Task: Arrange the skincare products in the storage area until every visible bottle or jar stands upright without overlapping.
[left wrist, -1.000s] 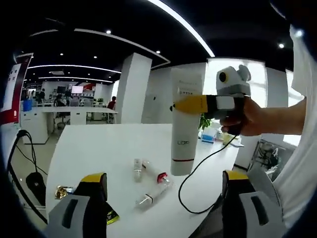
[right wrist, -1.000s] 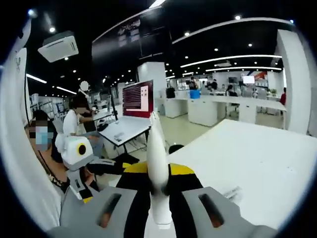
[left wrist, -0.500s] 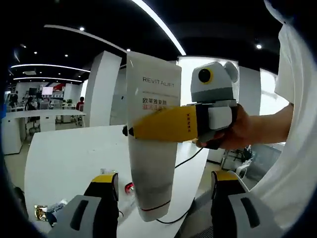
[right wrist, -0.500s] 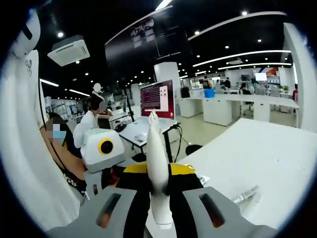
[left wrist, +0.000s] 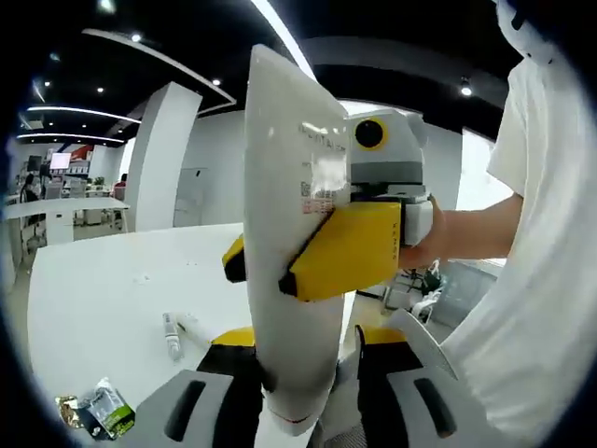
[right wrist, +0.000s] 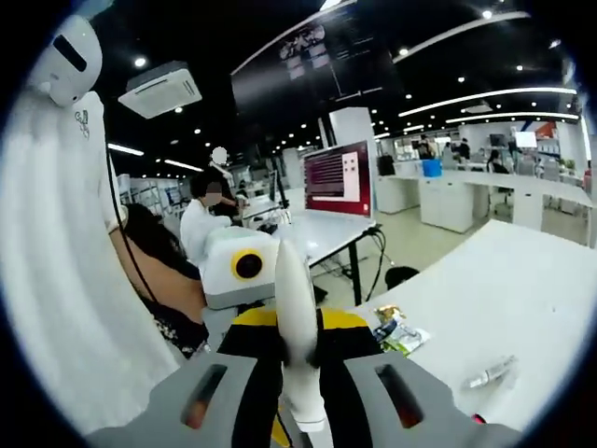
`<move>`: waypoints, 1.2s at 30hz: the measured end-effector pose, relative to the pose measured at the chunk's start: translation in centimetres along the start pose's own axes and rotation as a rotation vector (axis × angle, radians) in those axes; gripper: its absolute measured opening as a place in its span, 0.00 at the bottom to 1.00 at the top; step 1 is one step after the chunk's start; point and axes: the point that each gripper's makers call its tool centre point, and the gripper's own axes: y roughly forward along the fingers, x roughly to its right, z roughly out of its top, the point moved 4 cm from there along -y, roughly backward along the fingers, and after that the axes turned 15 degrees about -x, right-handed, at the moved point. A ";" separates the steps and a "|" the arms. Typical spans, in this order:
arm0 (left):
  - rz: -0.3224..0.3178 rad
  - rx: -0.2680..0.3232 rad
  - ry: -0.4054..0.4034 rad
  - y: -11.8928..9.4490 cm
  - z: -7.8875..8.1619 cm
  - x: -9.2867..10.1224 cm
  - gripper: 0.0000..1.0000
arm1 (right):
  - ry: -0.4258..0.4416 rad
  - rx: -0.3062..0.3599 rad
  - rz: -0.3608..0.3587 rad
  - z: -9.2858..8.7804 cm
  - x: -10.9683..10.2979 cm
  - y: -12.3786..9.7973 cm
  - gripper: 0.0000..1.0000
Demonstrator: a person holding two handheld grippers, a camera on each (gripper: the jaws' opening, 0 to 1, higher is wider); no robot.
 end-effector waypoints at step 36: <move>-0.165 0.215 -0.289 -2.9 0.6 1.5 0.18 | 0.092 0.070 0.124 1.1 -1.5 2.2 0.18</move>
